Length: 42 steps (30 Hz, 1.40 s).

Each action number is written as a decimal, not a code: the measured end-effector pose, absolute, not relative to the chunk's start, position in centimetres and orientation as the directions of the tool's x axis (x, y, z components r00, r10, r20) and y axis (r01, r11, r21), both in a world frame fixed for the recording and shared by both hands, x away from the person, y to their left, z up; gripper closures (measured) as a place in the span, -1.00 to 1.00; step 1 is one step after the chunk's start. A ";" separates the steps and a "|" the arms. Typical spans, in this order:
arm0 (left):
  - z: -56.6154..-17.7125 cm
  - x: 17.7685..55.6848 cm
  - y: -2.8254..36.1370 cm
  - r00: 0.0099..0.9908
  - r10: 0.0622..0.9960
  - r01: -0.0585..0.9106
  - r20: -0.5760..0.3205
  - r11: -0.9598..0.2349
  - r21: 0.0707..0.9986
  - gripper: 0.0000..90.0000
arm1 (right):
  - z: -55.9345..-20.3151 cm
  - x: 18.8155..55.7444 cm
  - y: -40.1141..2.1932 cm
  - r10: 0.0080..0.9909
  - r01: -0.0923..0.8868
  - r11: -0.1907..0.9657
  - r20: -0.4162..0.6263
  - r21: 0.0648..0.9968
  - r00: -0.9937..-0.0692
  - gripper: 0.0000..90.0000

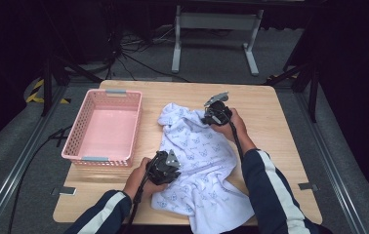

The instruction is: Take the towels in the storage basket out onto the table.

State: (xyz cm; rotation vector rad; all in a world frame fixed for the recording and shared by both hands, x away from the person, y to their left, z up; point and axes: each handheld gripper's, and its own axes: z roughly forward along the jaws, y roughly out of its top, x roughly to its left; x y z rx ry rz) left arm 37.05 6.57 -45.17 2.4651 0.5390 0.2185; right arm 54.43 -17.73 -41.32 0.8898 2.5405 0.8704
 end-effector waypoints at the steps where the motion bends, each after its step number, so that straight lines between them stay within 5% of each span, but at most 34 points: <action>1: -45.0 36.9 6.8 0.907 0.420 0.321 0.036 -0.742 0.589 0.82 | -41.0 54.2 -18.1 0.648 0.448 0.617 -0.095 0.647 -0.755 0.95; 12: -43.9 35.2 8.4 0.917 0.396 0.295 0.053 -0.760 0.579 0.91 | -37.5 48.2 -24.5 0.607 0.372 0.570 -0.070 0.732 -0.792 0.95; 28: -44.2 33.7 10.2 0.913 0.406 0.313 0.041 -0.763 0.565 0.87 | -44.1 38.0 -25.7 0.479 0.369 0.715 -0.031 0.593 -0.877 0.95; 31: -43.9 33.8 10.4 0.903 0.428 0.327 0.037 -0.741 0.586 0.70 | -44.3 37.6 -26.0 0.502 0.382 0.698 -0.033 0.605 -0.864 0.89; 37: -42.9 33.9 10.0 0.886 0.461 0.319 0.043 -0.676 0.664 0.29 | -43.0 36.9 -27.4 0.559 0.391 0.645 -0.056 0.656 -0.827 0.22; 42: -42.4 34.3 8.9 0.884 0.465 0.299 0.048 -0.642 0.706 0.06 | -39.6 37.9 -28.8 0.631 0.364 0.545 -0.084 0.755 -0.771 0.21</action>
